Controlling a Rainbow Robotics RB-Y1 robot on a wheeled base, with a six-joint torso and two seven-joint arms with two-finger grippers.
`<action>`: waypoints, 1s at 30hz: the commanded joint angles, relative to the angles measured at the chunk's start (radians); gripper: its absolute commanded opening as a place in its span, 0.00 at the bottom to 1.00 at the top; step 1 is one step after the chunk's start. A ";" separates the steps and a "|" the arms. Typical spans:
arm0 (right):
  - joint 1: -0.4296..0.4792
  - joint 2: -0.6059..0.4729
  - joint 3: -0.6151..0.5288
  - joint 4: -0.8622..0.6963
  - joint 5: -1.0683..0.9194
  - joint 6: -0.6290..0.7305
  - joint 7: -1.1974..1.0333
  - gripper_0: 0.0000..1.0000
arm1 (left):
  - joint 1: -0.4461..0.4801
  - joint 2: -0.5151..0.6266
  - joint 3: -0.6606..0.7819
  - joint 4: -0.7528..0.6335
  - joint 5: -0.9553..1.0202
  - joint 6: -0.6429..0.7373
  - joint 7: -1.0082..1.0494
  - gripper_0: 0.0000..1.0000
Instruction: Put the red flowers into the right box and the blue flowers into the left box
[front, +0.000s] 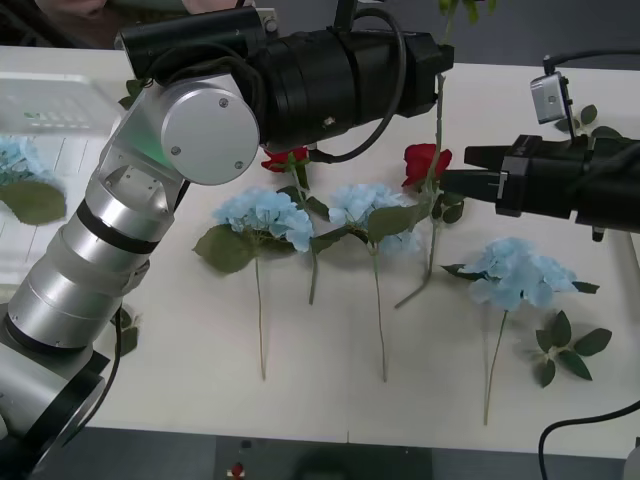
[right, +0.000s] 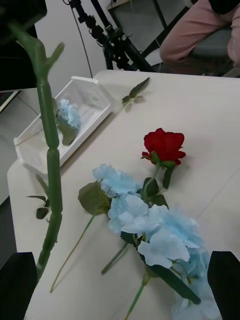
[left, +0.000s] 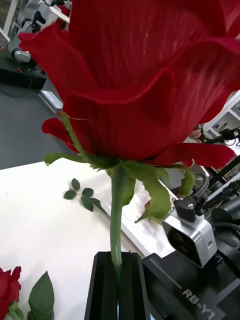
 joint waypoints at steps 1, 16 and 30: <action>-0.057 0.041 0.017 -0.021 0.039 -0.011 -0.045 1.00 | -0.028 0.009 0.007 -0.017 0.006 -0.007 0.028 0.00; -0.072 0.074 0.049 -0.021 0.065 -0.017 -0.091 0.00 | -0.028 0.009 0.007 -0.017 0.006 -0.007 0.028 0.00; -0.071 0.074 0.052 -0.021 0.055 -0.017 -0.121 0.00 | -0.028 0.009 0.007 -0.017 0.006 -0.007 0.028 0.54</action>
